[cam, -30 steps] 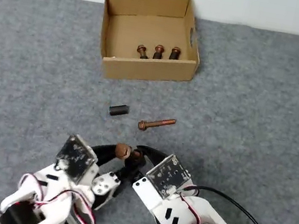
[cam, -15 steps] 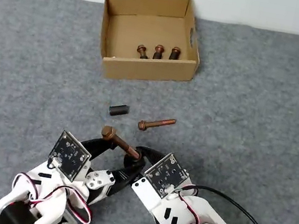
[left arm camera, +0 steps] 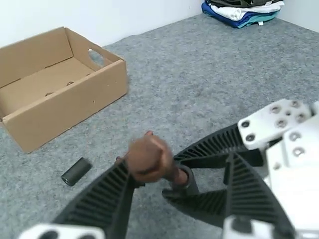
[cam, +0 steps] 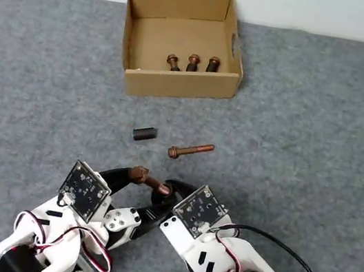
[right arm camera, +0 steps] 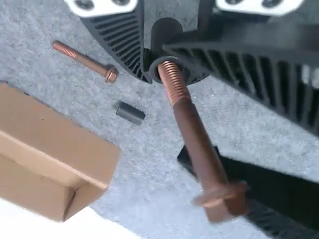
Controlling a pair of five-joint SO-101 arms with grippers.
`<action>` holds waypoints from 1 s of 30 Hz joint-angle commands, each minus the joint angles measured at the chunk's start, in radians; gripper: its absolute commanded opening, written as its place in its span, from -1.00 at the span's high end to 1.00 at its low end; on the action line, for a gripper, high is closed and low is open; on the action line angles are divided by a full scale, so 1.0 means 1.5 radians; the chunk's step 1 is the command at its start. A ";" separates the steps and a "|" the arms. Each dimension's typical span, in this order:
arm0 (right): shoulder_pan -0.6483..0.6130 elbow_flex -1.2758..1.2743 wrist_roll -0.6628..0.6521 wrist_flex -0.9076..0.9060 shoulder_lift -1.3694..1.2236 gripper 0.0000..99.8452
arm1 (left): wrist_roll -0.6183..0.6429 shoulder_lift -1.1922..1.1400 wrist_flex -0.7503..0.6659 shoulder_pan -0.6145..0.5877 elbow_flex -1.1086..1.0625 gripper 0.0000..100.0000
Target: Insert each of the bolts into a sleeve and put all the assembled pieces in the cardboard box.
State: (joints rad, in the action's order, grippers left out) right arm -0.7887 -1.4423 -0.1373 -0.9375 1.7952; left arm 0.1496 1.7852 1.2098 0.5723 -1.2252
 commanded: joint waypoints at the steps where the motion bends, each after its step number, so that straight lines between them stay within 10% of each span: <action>1: 0.003 0.007 -0.004 0.019 0.006 0.98 | -0.014 -0.006 -0.025 0.001 0.032 0.48; 30: -0.069 -0.017 -0.004 0.020 0.007 0.98 | -0.012 -0.007 -0.078 0.002 -0.014 0.49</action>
State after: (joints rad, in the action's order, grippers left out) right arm -0.8807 -1.4853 -0.1373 -0.9375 1.7952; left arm 0.1327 1.7852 1.1239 0.5723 -1.2497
